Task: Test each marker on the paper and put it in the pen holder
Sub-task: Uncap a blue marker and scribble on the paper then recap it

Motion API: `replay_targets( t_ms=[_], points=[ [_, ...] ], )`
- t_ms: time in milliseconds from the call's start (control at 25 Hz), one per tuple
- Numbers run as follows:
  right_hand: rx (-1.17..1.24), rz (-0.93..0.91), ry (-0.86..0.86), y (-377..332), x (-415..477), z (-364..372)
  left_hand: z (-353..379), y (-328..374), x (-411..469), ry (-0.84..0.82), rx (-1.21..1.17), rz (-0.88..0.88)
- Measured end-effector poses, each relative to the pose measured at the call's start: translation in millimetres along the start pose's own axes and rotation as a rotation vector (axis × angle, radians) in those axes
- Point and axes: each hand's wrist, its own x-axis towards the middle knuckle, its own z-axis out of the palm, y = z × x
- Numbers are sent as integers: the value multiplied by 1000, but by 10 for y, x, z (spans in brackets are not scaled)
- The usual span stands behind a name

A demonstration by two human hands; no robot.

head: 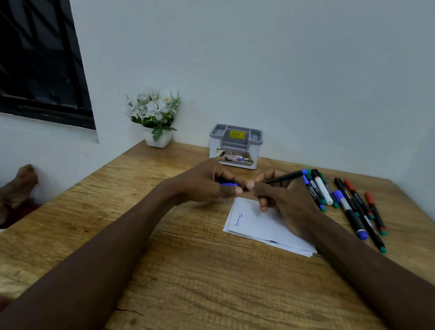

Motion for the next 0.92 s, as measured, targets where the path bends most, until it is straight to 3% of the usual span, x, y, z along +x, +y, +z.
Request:
replay_targets(
  t_ms=[240, 480, 680, 920],
  points=[
    [350, 123, 17, -42, 30, -39, 21, -67, 12, 40, 37, -5],
    [348, 171, -29, -49, 14, -34, 34, -28, 6, 52, -84, 8],
    [142, 107, -21, -16, -16, -14, 100, 46, 14, 42, -184, -45],
    [124, 107, -3, 11, -7, -13, 208, -60, 120, 130, -60, -42]
  ],
)
